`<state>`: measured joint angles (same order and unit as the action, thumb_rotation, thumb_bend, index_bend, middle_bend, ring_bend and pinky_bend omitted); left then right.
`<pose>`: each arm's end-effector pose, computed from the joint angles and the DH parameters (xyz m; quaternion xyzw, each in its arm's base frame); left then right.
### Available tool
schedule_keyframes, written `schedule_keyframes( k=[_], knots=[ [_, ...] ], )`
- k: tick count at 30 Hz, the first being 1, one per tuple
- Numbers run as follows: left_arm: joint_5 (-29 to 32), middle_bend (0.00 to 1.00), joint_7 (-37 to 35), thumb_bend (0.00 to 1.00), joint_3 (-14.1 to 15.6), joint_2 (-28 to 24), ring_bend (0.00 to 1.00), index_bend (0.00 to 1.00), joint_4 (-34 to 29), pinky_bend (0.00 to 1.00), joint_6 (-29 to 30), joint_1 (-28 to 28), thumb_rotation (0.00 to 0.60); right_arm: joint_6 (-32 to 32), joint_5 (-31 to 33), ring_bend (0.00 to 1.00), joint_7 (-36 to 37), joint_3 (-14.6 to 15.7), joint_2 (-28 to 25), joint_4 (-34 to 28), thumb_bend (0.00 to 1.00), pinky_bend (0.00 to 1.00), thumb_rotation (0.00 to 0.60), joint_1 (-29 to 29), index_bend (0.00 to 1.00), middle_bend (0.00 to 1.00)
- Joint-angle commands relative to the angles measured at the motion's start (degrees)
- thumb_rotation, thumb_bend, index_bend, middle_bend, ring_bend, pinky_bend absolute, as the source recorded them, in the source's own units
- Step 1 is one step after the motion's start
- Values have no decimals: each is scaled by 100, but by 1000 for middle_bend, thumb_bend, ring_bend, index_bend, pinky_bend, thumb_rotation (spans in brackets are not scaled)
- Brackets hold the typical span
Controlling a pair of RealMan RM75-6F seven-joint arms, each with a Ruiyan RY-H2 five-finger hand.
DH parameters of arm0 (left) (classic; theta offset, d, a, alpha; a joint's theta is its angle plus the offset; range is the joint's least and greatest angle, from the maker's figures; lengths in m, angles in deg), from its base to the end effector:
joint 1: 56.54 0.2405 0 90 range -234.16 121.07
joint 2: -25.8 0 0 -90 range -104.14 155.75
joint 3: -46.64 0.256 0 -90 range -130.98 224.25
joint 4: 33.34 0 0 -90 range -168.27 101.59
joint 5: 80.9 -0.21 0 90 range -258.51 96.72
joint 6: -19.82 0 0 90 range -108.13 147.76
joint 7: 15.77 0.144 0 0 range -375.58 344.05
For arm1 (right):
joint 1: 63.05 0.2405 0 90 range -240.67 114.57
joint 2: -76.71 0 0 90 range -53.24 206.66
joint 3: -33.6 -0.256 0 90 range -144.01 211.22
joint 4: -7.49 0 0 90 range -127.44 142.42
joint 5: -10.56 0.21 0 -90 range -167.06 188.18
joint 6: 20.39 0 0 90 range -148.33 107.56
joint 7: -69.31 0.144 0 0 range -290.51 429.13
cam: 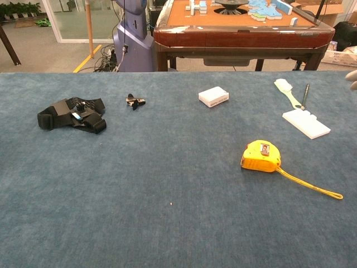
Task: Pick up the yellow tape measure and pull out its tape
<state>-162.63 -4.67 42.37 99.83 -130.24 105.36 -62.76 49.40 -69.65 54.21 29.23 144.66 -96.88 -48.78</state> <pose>-0.2794 0.1896 0.1065 -0.5674 -0.4119 -0.4041 0.5874 -0.2441 -0.2193 0.0924 0.6715 -0.4200 0.3564 0.4956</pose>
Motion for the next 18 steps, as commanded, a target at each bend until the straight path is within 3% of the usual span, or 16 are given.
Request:
schedule_keyframes(
  k=[1,18],
  knots=[
    [-3,0,-4,174,-2,7,0,0,-13,0,-24,-16,600,-409,364,111,-391,-129,348,2,257,96,600,341,108,187],
    [21,0,-14,174,1,-3,0,0,0,0,-76,-39,600,-1358,1671,130,-1125,-401,1606,931,253,119,600,1354,108,198]
  ],
)
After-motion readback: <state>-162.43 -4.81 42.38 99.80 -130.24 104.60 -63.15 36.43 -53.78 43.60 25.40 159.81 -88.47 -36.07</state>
